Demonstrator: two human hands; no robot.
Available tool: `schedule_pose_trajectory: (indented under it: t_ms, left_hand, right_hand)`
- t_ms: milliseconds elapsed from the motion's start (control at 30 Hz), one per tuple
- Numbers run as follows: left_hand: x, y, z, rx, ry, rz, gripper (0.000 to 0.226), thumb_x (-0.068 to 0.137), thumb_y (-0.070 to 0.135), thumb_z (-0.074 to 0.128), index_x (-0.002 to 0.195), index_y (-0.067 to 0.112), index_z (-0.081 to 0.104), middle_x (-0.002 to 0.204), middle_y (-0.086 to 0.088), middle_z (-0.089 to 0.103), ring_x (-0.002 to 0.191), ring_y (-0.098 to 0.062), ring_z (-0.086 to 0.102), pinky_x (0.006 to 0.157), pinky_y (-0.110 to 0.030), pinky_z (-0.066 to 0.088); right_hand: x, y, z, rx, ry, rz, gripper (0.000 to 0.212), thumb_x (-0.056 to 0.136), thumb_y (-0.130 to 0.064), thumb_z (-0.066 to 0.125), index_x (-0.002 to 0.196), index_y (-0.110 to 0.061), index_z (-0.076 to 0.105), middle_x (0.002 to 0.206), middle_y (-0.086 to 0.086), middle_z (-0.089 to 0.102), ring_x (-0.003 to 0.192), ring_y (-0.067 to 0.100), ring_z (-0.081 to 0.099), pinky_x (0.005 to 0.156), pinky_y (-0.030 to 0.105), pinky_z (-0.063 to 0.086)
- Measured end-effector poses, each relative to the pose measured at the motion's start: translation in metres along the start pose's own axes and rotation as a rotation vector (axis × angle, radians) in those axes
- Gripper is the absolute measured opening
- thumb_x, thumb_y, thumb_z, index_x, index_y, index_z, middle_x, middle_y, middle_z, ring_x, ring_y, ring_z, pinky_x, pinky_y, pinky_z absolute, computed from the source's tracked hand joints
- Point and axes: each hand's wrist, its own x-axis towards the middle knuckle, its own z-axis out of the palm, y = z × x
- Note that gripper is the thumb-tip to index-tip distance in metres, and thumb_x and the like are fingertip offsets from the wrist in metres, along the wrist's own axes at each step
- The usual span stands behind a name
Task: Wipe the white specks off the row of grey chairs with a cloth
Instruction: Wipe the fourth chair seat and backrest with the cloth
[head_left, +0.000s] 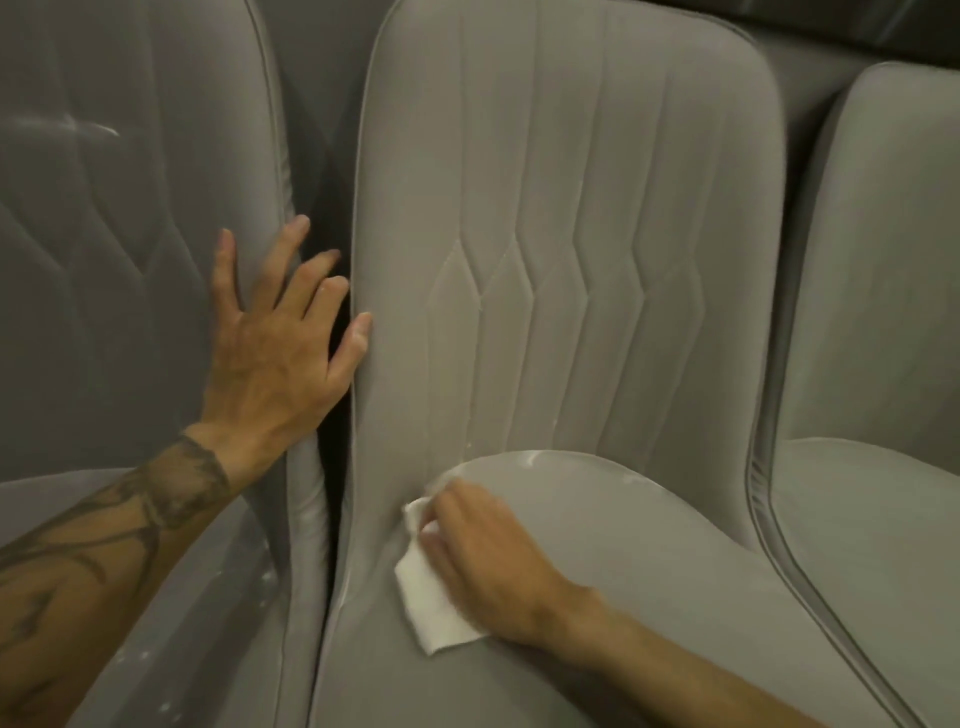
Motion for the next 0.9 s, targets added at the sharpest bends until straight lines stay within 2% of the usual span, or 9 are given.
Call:
schedule_pose_trajectory:
  t_ms: [133,233,300,400,533,600,733,833,900]
  left_hand:
    - [0.000,0.000,0.001,-0.010,0.003,-0.007,0.043,0.110,0.042,0.040,0.119,0.005,0.059,0.142,-0.012,0.057,0.159,-0.028,0.023,0.126,-0.065,0.003]
    - [0.000,0.001,0.002,-0.026,0.007,-0.011,0.043,0.109,0.042,0.040,0.118,0.005,0.059,0.142,-0.012,0.057,0.159,-0.028,0.022,0.127,-0.064,0.001]
    - [0.000,0.001,0.003,-0.031,0.008,-0.009,0.043,0.109,0.043,0.040,0.118,0.005,0.059,0.142,-0.013,0.057,0.159,-0.028,0.021,0.127,-0.064,0.001]
    - [0.001,0.000,0.004,-0.042,0.015,-0.006,0.043,0.109,0.042,0.042,0.118,0.004,0.060,0.141,-0.013,0.057,0.159,-0.028,0.021,0.127,-0.064,0.001]
    - [0.001,0.001,0.004,-0.062,0.039,-0.009,0.041,0.108,0.041,0.043,0.117,0.004,0.059,0.140,-0.013,0.057,0.158,-0.028,0.024,0.127,-0.062,0.000]
    - [0.000,0.001,0.004,-0.065,0.045,-0.009,0.041,0.108,0.041,0.044,0.117,0.005,0.060,0.140,-0.013,0.058,0.158,-0.028,0.024,0.127,-0.063,0.001]
    - [0.001,-0.001,0.003,-0.110,0.036,-0.013,0.040,0.108,0.041,0.044,0.116,0.004,0.059,0.139,-0.014,0.058,0.159,-0.028,0.023,0.127,-0.062,0.000]
    - [0.000,0.001,0.002,-0.119,0.041,-0.013,0.040,0.108,0.041,0.044,0.114,0.005,0.058,0.138,-0.014,0.058,0.158,-0.028,0.024,0.127,-0.063,0.002]
    - [0.000,0.002,0.002,-0.124,0.042,-0.019,0.040,0.108,0.041,0.044,0.114,0.004,0.059,0.138,-0.014,0.058,0.158,-0.028,0.024,0.126,-0.064,0.004]
  right_hand:
    - [-0.039,0.059,-0.030,-0.261,0.025,0.535,0.025,0.105,-0.027,0.031,0.123,-0.019,0.047,0.120,0.001,0.045,0.112,0.026,0.044,0.088,0.035,0.034]
    - [-0.071,0.087,-0.047,-0.368,0.096,0.771,0.025,0.099,-0.034,0.045,0.113,-0.016,0.053,0.112,0.007,0.045,0.098,0.030,0.046,0.079,0.039,0.035]
    - [-0.088,0.094,-0.044,-0.366,0.211,0.735,0.017,0.093,-0.028,0.055,0.099,-0.011,0.058,0.099,0.010,0.047,0.084,0.031,0.046,0.068,0.038,0.034]
    - [-0.092,0.105,-0.040,-0.433,0.221,0.728,0.013,0.087,-0.011,0.050,0.085,-0.002,0.060,0.086,0.018,0.051,0.071,0.035,0.051,0.059,0.040,0.039]
    - [-0.046,0.120,-0.035,-0.373,0.195,0.960,0.026,0.094,-0.007,0.048,0.117,-0.006,0.059,0.113,0.016,0.058,0.101,0.037,0.054,0.087,0.043,0.041]
    - [-0.025,0.118,-0.024,-0.322,0.155,0.865,0.035,0.097,-0.007,0.040,0.129,-0.011,0.052,0.122,0.009,0.056,0.111,0.028,0.050,0.095,0.032,0.035]
    - [-0.049,0.120,-0.026,-0.332,0.150,0.733,0.031,0.100,-0.005,0.038,0.126,-0.004,0.056,0.120,0.012,0.055,0.108,0.030,0.047,0.094,0.033,0.034]
    - [-0.076,0.121,-0.029,-0.461,0.127,0.774,0.027,0.095,-0.004,0.049,0.118,-0.001,0.062,0.121,0.015,0.058,0.104,0.036,0.050,0.089,0.041,0.038]
    - [-0.066,0.119,-0.024,-0.437,0.113,0.849,0.032,0.096,-0.009,0.049,0.126,-0.003,0.057,0.124,0.012,0.056,0.107,0.032,0.049,0.091,0.037,0.035]
